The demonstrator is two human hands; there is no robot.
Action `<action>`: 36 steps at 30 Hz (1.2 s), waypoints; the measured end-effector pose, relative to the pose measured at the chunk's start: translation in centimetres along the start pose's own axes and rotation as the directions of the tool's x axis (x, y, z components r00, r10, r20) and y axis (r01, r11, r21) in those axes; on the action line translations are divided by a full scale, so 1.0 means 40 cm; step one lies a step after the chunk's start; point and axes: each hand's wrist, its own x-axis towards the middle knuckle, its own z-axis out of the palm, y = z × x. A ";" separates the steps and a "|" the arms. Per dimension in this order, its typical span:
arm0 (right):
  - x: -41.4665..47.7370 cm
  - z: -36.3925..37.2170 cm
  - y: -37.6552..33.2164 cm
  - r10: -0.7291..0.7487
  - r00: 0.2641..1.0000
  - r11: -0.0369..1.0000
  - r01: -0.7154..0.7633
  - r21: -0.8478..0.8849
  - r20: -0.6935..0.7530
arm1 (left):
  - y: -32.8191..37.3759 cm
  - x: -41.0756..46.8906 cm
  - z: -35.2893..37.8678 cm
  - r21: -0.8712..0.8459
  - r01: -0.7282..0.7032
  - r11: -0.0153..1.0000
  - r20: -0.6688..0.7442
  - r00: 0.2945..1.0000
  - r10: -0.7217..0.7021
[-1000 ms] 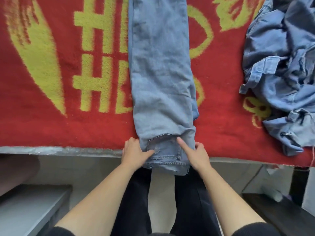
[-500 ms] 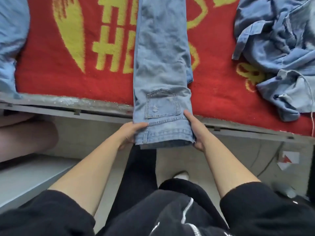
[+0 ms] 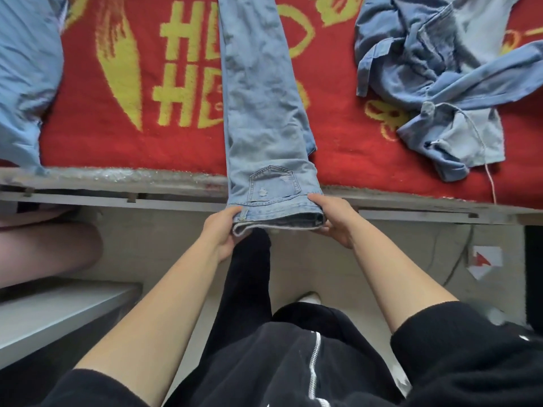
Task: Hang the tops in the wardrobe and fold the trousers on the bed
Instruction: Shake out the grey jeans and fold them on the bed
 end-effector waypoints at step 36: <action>0.276 0.074 -0.208 -0.493 0.827 -0.059 0.279 -0.958 0.271 | 0.230 0.270 0.066 0.813 -0.162 -0.559 0.441 0.798 0.411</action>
